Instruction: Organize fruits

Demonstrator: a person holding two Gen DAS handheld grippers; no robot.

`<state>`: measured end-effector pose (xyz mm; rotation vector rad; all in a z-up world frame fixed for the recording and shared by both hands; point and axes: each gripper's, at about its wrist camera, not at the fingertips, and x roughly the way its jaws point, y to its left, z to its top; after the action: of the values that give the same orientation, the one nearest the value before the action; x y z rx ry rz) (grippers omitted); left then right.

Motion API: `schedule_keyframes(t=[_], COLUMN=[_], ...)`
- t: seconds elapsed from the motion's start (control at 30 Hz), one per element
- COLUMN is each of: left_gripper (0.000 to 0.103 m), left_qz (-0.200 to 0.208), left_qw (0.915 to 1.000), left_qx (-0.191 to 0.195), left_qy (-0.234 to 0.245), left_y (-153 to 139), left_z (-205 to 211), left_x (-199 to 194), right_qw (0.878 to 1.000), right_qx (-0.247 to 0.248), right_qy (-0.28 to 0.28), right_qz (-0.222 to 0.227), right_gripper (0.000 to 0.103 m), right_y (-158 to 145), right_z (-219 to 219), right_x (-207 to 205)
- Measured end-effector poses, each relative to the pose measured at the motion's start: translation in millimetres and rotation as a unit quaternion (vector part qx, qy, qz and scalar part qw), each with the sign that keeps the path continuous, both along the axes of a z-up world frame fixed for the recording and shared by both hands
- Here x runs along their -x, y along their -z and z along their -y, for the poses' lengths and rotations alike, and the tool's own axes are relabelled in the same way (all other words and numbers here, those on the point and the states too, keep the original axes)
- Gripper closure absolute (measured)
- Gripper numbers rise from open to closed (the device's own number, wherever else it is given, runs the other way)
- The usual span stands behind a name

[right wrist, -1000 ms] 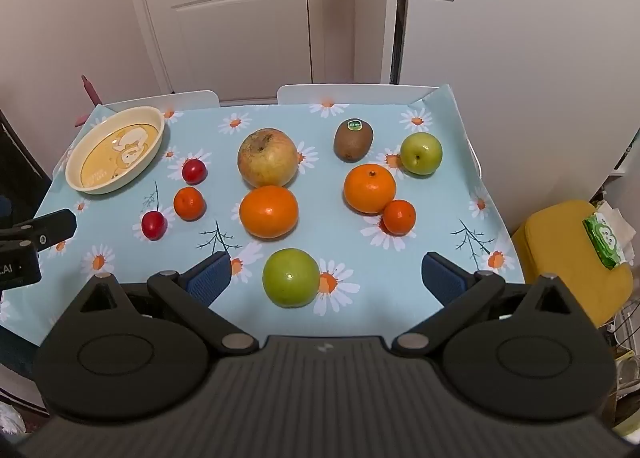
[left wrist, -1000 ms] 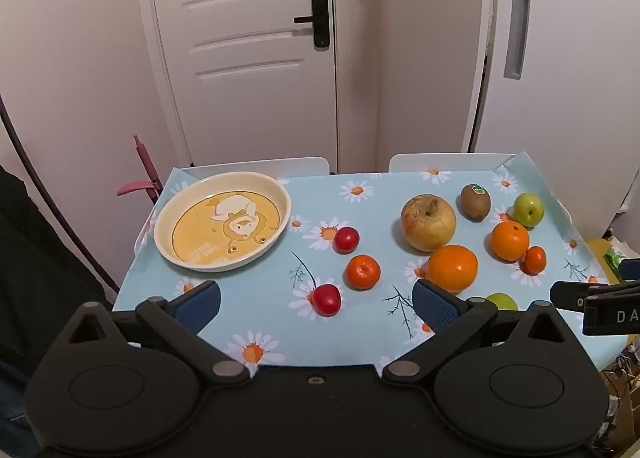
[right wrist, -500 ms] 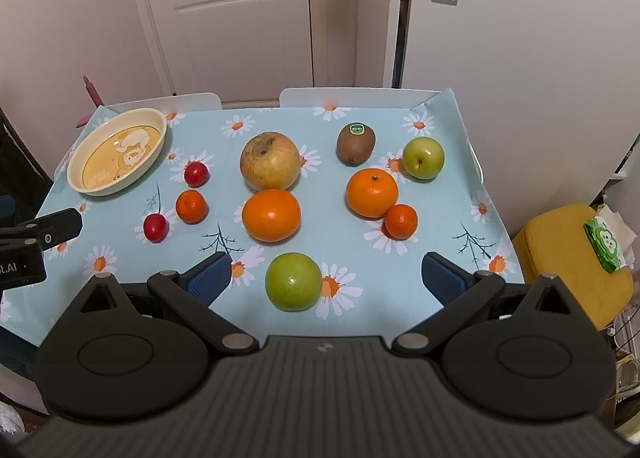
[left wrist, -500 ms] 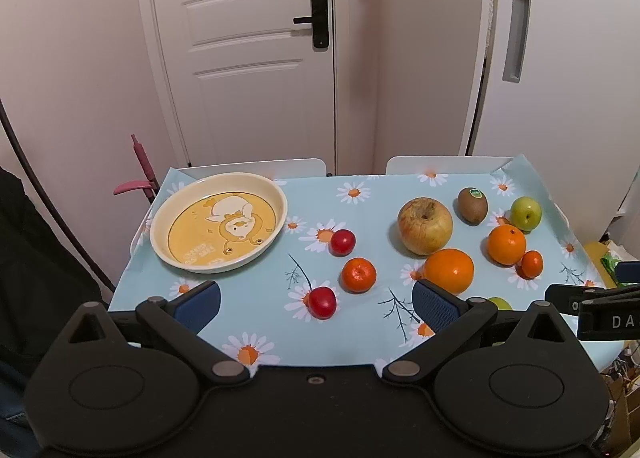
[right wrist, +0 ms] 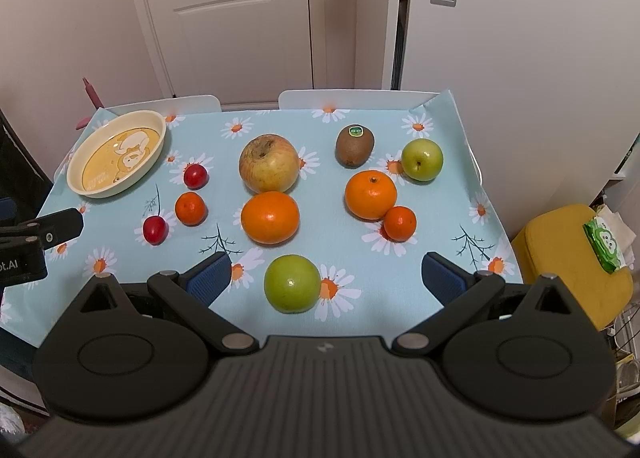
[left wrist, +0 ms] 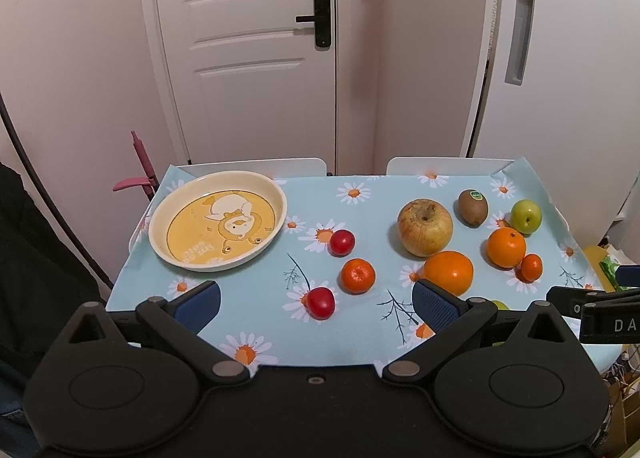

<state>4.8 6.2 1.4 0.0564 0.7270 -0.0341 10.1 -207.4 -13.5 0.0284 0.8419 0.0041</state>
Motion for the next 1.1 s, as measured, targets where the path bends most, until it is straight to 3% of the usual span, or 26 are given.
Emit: schedule_keyframes(t=[1.1], left_gripper=[0.000], left_qz=[-0.002], left_qw=[1.0000], left_qx=[-0.005], left_qy=[-0.001], left_y=[-1.6], left_z=[-1.3], left_x=[-9.1], right_qw=[1.000], right_qx=[0.001], right_qy=[-0.006], right_qz=[0.000], right_gripper=[0.000], right_y=[0.2], right_z=[-5.2], right_x=[-5.7])
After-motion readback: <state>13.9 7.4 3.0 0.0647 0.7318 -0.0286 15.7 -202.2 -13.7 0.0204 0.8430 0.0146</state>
